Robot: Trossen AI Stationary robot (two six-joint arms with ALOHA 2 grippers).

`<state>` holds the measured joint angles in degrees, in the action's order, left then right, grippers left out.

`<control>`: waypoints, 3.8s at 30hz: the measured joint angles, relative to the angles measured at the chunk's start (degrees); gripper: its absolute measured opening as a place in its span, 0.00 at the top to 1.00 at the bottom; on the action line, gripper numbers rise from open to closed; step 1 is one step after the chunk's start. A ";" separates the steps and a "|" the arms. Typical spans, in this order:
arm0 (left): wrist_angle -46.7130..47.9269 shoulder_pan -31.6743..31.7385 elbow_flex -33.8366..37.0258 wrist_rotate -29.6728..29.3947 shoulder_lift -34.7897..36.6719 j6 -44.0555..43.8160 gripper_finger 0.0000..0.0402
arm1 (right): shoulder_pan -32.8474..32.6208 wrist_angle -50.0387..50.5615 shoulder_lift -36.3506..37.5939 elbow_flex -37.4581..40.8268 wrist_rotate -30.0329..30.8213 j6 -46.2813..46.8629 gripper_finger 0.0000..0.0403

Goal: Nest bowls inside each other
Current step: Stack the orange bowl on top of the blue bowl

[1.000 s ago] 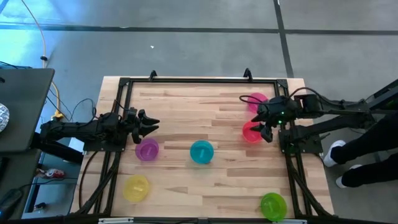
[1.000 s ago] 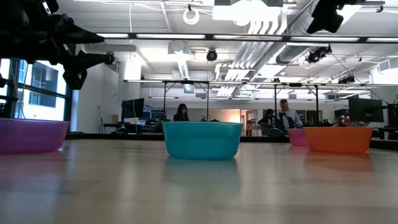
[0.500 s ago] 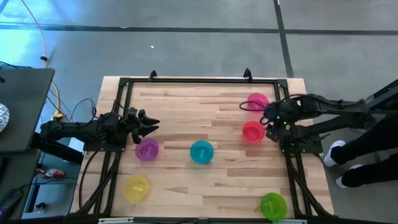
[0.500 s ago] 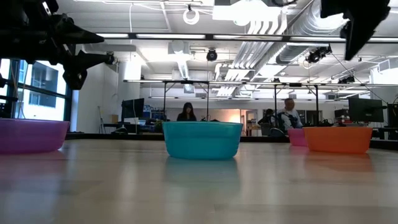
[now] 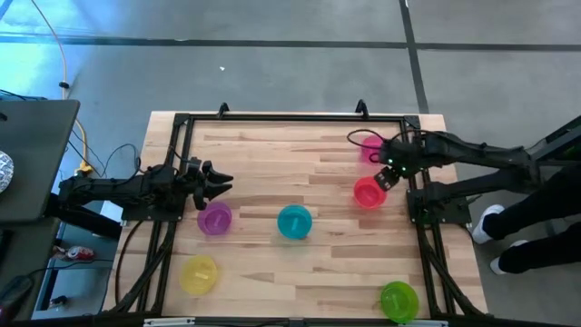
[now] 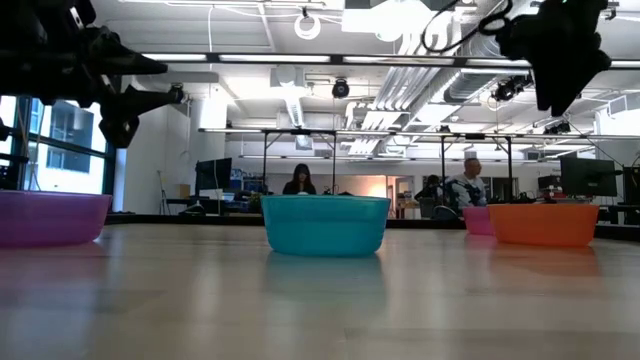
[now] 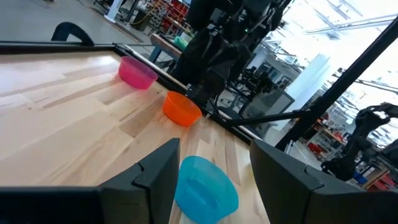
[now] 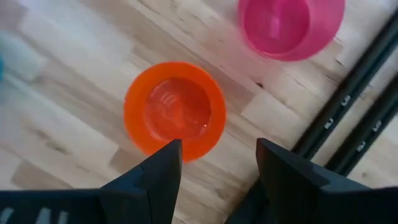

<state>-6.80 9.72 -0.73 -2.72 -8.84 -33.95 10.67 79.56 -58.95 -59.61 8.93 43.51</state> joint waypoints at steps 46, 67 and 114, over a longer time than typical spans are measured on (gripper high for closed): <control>1.41 0.02 0.00 -2.07 0.01 -3.62 0.54 | 19.39 -22.53 -9.58 18.38 -9.39 -23.65 0.64; 1.39 0.00 0.00 -2.69 0.00 -4.46 0.54 | 20.46 -24.12 -9.70 18.33 -12.98 -32.02 0.64; 1.43 0.00 0.00 -2.99 0.00 -4.90 0.54 | 20.40 -29.91 -17.83 18.33 -20.94 -33.48 0.99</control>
<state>-5.37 9.72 -0.73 -5.72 -8.84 -38.85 31.07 49.65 -76.77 -41.28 -12.01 10.02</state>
